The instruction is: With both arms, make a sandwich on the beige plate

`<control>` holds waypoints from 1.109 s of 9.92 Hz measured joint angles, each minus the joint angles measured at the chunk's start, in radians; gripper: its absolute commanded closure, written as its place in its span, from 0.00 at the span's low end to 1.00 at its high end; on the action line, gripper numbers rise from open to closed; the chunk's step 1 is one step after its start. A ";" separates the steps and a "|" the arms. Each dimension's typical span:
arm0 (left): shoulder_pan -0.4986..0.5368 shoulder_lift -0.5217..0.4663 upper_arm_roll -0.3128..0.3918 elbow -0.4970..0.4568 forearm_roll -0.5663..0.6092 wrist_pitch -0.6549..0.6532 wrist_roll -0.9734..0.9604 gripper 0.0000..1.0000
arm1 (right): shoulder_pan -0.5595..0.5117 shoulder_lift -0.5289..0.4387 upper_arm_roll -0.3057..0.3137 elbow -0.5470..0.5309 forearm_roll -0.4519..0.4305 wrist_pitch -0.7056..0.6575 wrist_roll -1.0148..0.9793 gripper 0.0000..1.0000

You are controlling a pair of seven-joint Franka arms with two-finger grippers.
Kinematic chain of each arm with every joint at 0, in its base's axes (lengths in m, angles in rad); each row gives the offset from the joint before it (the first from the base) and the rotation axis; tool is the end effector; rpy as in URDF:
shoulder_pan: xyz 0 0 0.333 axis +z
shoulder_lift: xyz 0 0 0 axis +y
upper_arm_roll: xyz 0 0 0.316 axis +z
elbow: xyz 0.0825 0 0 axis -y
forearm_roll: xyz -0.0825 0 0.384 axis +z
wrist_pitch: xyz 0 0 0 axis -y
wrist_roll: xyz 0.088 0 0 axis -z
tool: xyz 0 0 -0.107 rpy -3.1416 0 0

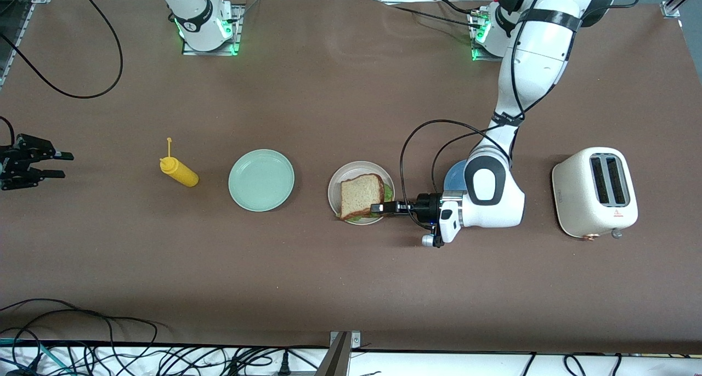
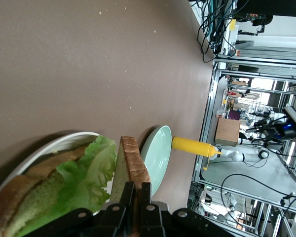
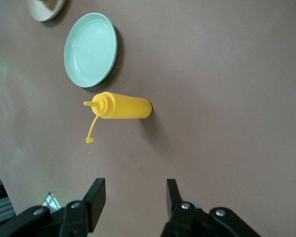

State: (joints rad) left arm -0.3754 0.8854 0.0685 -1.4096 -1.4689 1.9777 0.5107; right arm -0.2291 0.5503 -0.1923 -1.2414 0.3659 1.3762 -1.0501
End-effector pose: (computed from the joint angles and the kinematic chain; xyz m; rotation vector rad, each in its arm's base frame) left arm 0.6695 -0.2895 0.1878 1.9621 0.0575 -0.1373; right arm 0.6362 -0.2060 0.4307 -2.5369 -0.8304 0.1671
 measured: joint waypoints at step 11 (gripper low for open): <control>0.045 -0.048 0.087 0.048 0.199 0.001 -0.046 0.00 | 0.296 -0.113 0.006 -0.018 -0.312 0.201 0.947 0.00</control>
State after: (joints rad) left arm -0.3303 0.8378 0.1552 -1.3619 -1.2700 1.9791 0.4646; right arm 0.0669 0.4375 -0.1861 -1.2592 0.0536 1.5768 -0.1035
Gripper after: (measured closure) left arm 0.000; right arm 0.000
